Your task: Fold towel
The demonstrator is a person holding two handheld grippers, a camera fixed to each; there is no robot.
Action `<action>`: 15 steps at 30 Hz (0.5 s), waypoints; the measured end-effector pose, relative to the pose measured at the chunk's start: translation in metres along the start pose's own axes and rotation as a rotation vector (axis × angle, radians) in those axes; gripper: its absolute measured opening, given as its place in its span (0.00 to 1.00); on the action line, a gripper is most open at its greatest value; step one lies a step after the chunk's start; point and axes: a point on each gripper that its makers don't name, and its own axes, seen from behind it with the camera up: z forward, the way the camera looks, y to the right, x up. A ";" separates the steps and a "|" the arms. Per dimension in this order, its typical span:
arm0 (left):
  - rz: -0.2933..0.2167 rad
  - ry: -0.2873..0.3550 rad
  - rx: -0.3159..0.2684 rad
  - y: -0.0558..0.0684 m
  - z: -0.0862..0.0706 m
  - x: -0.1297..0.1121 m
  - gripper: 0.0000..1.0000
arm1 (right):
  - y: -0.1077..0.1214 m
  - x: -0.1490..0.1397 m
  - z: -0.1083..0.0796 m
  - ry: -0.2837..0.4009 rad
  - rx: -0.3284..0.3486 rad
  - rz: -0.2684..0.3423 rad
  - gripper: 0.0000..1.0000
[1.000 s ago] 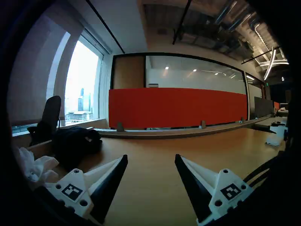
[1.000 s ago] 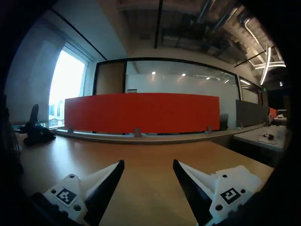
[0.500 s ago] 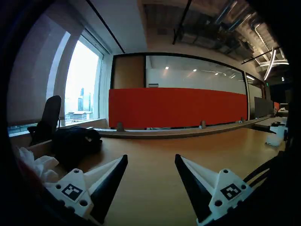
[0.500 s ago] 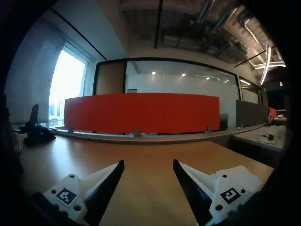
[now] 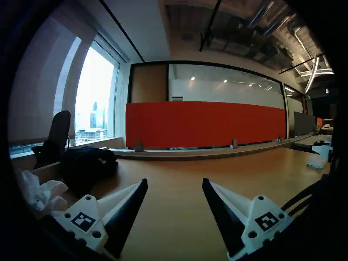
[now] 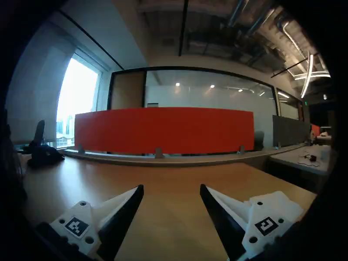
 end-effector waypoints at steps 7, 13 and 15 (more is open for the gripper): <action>0.000 0.000 0.000 0.000 0.000 0.001 0.93 | 0.000 0.000 0.000 0.000 0.000 0.000 1.00; -0.002 -0.001 0.000 -0.001 0.000 0.001 0.93 | 0.000 0.000 0.000 0.000 0.000 0.000 1.00; -0.002 -0.001 0.000 -0.001 0.000 0.001 0.93 | 0.000 0.000 0.000 0.000 0.000 0.000 1.00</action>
